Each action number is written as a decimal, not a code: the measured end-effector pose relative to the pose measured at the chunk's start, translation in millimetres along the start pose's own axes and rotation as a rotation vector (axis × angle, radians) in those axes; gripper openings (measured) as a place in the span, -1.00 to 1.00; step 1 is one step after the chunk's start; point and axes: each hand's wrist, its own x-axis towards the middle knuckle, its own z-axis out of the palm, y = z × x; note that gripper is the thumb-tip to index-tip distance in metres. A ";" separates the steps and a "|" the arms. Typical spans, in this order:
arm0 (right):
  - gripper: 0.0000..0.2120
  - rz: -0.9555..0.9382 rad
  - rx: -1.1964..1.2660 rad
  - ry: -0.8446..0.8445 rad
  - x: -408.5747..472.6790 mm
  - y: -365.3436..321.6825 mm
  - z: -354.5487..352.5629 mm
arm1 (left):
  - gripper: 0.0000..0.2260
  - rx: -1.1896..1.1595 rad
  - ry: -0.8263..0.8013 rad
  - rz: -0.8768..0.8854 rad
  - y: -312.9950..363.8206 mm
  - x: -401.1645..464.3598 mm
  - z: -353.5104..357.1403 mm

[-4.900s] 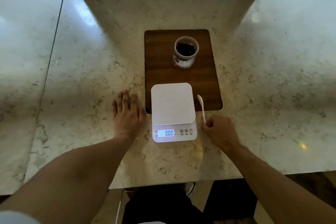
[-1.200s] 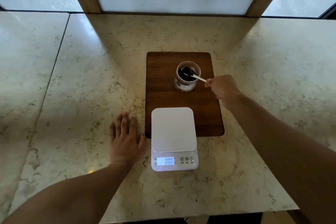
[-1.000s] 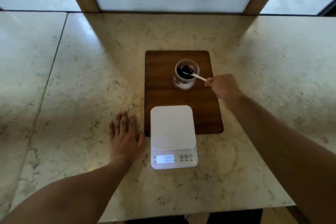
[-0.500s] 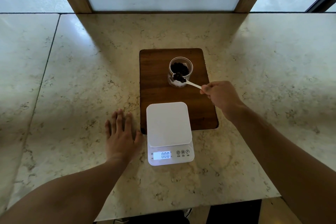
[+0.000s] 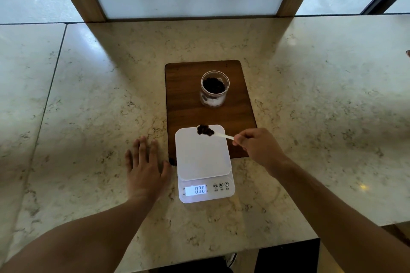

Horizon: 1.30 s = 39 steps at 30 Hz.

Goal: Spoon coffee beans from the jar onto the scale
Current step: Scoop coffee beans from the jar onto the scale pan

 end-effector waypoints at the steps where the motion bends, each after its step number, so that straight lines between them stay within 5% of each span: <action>1: -0.75 0.006 0.001 -0.003 -1.8 5.0 1.9 | -0.34 0.005 -0.003 0.004 0.1 -0.3 0.5; 18: -0.87 -0.183 -0.180 0.077 -18.3 43.3 16.3 | -0.33 -0.019 0.006 0.013 0.2 -0.3 -2.8; 29: -0.92 -0.484 -0.248 0.328 -13.8 48.3 16.9 | -0.34 0.000 0.002 0.006 -0.6 1.4 2.8; 39: -0.86 -0.493 -0.172 0.505 45.2 -8.5 1.2 | -0.34 0.028 -0.012 0.004 -3.3 2.4 4.4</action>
